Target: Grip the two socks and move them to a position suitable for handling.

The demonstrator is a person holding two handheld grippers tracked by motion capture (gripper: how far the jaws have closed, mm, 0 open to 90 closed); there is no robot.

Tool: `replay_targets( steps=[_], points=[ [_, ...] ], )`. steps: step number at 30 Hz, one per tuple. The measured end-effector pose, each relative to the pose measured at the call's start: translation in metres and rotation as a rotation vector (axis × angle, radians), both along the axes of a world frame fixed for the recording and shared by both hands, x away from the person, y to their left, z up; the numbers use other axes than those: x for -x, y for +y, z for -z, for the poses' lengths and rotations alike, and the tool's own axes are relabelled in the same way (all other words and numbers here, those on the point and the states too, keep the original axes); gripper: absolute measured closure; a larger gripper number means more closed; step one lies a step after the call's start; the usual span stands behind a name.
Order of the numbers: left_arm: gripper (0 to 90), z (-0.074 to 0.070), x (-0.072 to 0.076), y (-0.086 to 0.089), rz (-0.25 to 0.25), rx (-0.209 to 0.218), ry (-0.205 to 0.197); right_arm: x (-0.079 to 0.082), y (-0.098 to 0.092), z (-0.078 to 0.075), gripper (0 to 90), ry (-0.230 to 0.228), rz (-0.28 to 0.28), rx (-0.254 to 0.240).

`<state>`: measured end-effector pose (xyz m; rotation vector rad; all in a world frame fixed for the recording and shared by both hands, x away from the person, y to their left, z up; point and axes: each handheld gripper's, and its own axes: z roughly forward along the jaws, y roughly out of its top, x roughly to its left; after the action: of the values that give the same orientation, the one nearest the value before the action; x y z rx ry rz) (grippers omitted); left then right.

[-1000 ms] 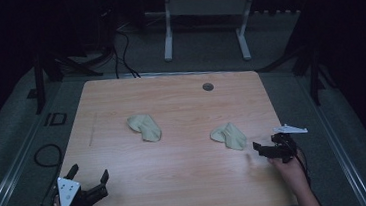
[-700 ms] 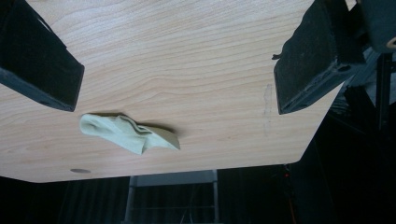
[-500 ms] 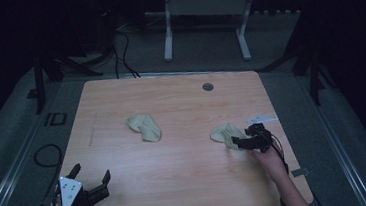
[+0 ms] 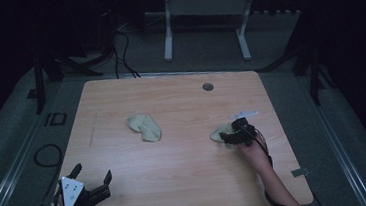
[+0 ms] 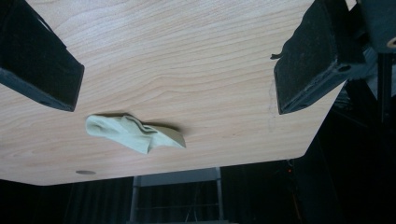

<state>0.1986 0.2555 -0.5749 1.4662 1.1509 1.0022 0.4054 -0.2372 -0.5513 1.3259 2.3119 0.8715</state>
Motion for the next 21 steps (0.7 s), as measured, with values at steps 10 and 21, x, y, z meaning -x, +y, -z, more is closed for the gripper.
replay_targets(
  steps=[10,21],
  points=[
    [1.5,0.002,0.001,0.002,0.000,0.020,0.020,0.004,0.008,0.004,57.2,-0.051,-0.016,0.052],
    [1.5,0.003,-0.001,-0.002,0.004,0.006,0.032,0.013,0.019,0.000,81.1,-0.064,0.004,0.129]
  ],
)
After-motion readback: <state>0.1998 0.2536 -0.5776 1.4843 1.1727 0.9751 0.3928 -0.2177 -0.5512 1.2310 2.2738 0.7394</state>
